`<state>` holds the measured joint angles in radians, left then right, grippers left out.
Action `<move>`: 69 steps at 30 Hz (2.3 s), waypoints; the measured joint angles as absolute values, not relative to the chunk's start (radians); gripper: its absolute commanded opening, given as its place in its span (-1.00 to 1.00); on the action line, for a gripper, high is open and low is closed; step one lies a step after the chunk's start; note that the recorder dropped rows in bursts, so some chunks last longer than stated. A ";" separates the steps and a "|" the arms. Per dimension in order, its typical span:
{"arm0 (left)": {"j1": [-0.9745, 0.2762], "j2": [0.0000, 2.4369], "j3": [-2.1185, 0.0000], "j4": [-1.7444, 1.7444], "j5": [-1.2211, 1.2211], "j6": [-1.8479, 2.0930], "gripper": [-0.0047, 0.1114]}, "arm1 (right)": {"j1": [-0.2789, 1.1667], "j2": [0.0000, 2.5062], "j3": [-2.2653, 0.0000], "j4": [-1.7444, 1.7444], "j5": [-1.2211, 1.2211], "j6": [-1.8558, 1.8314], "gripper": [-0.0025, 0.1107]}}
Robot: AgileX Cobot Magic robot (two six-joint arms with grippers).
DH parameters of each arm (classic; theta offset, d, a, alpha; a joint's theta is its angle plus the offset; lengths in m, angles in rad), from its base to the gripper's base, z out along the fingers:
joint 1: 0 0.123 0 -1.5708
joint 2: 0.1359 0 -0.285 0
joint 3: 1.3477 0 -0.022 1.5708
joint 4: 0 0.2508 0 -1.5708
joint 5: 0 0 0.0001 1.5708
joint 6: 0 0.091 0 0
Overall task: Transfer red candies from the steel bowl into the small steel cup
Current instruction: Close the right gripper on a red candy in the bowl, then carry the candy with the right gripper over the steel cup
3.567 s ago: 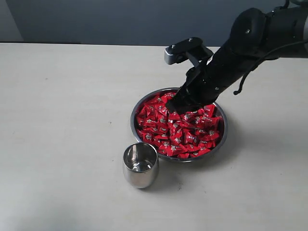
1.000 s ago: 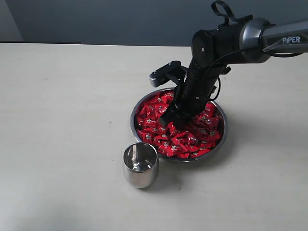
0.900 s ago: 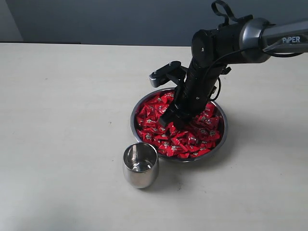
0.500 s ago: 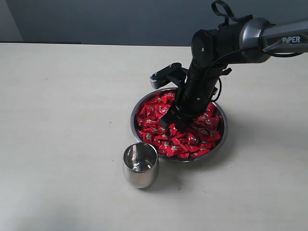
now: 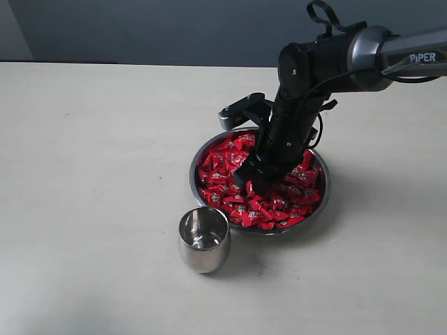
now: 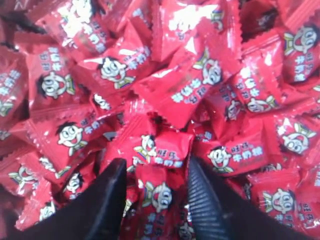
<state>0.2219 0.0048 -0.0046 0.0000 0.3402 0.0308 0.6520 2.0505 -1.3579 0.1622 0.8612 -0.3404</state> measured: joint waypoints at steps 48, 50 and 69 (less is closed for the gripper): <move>0.222 0.005 -0.005 0.000 0.340 0.031 -0.91 | 0.652 1.966 -1.398 0.188 0.925 -0.292 -0.83; 0.222 0.005 -0.005 0.000 0.340 0.031 -0.91 | 0.654 1.952 -1.398 0.223 0.949 -0.290 -0.84; 0.222 0.005 -0.005 0.000 0.340 0.031 -0.91 | 0.963 1.816 -1.398 0.211 1.016 -0.280 -0.84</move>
